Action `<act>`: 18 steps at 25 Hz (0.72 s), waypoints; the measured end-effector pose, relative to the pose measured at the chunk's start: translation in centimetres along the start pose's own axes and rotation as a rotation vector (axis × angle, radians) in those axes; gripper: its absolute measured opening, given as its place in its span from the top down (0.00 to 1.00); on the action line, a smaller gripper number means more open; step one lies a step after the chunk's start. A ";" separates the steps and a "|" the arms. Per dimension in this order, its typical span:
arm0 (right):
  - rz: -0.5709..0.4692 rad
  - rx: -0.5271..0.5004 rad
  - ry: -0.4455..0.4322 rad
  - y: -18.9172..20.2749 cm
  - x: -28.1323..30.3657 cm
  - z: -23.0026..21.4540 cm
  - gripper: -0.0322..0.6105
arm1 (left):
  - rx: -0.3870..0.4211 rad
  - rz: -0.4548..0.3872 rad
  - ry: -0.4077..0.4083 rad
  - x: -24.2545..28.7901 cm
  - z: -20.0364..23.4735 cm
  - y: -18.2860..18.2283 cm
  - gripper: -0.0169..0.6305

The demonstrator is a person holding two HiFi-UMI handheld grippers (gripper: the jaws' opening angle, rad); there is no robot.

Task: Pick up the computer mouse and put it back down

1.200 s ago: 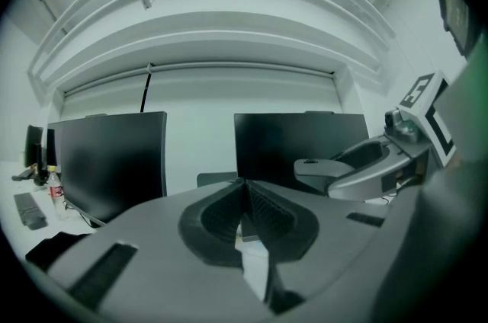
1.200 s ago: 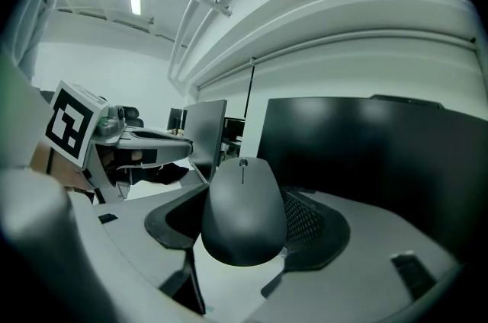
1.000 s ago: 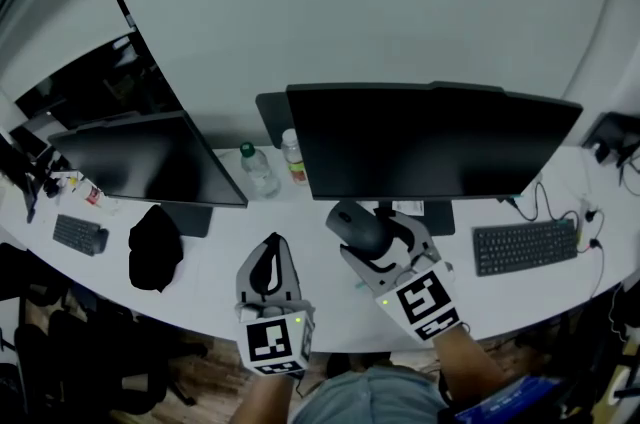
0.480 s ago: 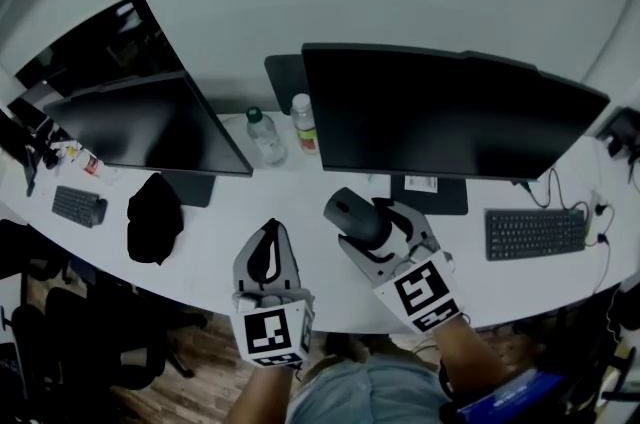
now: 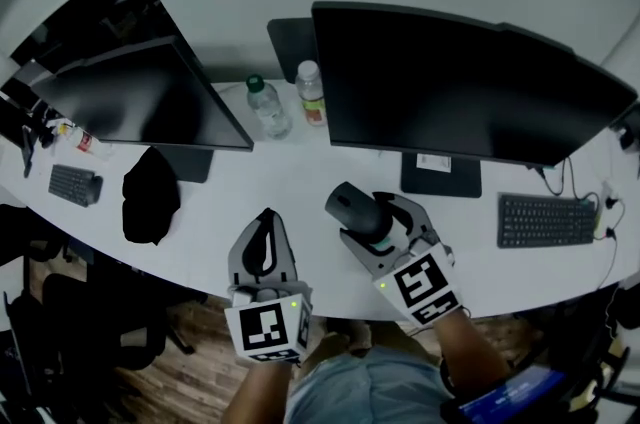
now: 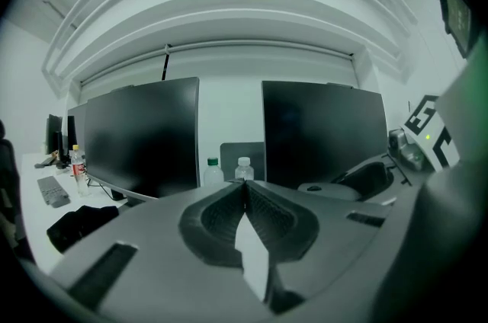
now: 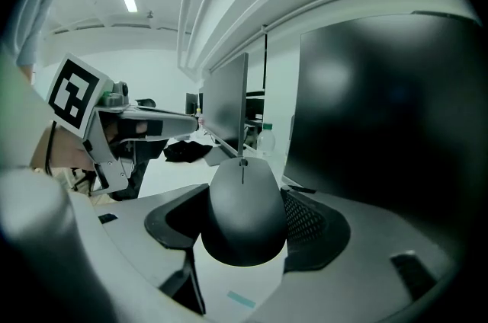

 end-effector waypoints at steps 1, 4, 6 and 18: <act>0.005 0.010 0.000 0.4 0.2 0.0 0.48 | 0.001 0.006 -0.003 0.1 0.2 0.2 0.96; 0.030 0.040 -0.002 2.1 0.6 0.1 0.48 | 0.001 0.025 -0.012 0.1 0.5 0.9 0.96; 0.048 0.055 -0.004 3.2 0.8 0.1 0.48 | -0.001 0.038 -0.010 0.1 0.5 1.7 0.96; 0.144 0.094 -0.026 8.7 1.7 1.0 0.48 | -0.023 0.128 0.007 -0.1 0.0 5.3 0.96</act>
Point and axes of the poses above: the fingertips, and each gripper's own axes: x forward along the fingers, z to its left, y out of its underside, the point moved 6 cm from there along -x, backward along the fingers, and after that the axes turned 13 degrees about -z, right-handed, at the moved point
